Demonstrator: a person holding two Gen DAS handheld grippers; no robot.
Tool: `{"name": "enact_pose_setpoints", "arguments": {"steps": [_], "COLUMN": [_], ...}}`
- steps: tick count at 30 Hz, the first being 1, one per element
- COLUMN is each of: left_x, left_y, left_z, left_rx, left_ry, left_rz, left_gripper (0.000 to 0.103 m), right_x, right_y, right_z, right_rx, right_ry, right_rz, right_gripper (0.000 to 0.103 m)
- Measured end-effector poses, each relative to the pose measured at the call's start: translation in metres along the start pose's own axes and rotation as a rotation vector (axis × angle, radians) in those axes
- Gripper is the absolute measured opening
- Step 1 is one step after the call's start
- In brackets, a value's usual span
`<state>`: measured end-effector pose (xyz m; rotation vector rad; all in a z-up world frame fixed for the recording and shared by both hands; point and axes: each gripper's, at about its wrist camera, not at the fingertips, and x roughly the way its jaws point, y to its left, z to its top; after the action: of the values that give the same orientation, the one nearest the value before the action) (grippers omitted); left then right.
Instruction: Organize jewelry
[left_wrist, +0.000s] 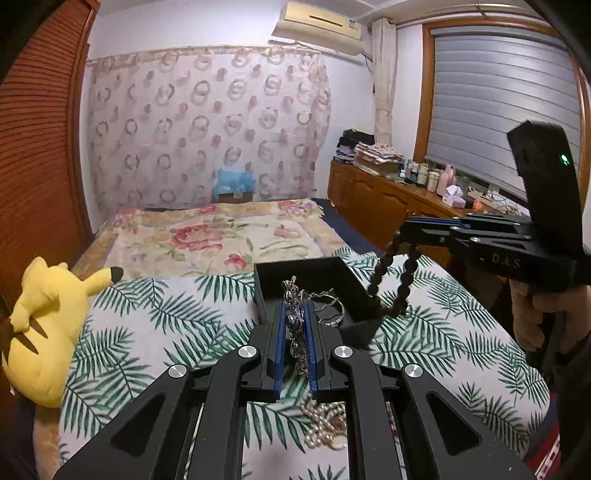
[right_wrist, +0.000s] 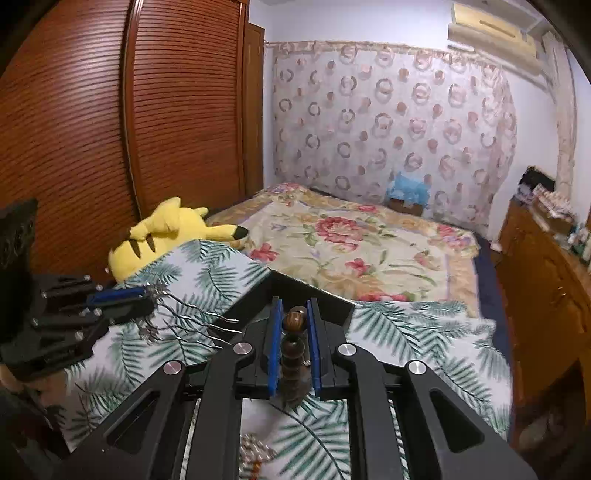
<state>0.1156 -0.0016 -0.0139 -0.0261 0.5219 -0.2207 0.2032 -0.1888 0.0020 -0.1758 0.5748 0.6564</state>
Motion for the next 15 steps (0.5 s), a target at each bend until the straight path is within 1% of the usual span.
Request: {"name": "enact_pose_setpoints", "arguments": {"steps": [3,11,15], "left_x": [0.005,0.019,0.028], "left_y": [0.003,0.009,0.008], "left_z": [0.006,0.015,0.017], "left_rx": [-0.001,-0.008,-0.001], "left_ry": [-0.001,0.009,0.018], "left_rz": [0.013,0.032,0.035], "left_gripper": [0.009,0.009,0.009], "right_x": [0.014,0.048,0.059], "right_y": [-0.006,-0.026,-0.036], "right_z": [0.007,0.013,0.008], "right_rx": [0.022,0.128,0.153], "right_ry": [0.017,0.051,0.072], "right_rz": [0.007,0.074,0.069], "right_gripper": [0.015,0.015,0.016]}}
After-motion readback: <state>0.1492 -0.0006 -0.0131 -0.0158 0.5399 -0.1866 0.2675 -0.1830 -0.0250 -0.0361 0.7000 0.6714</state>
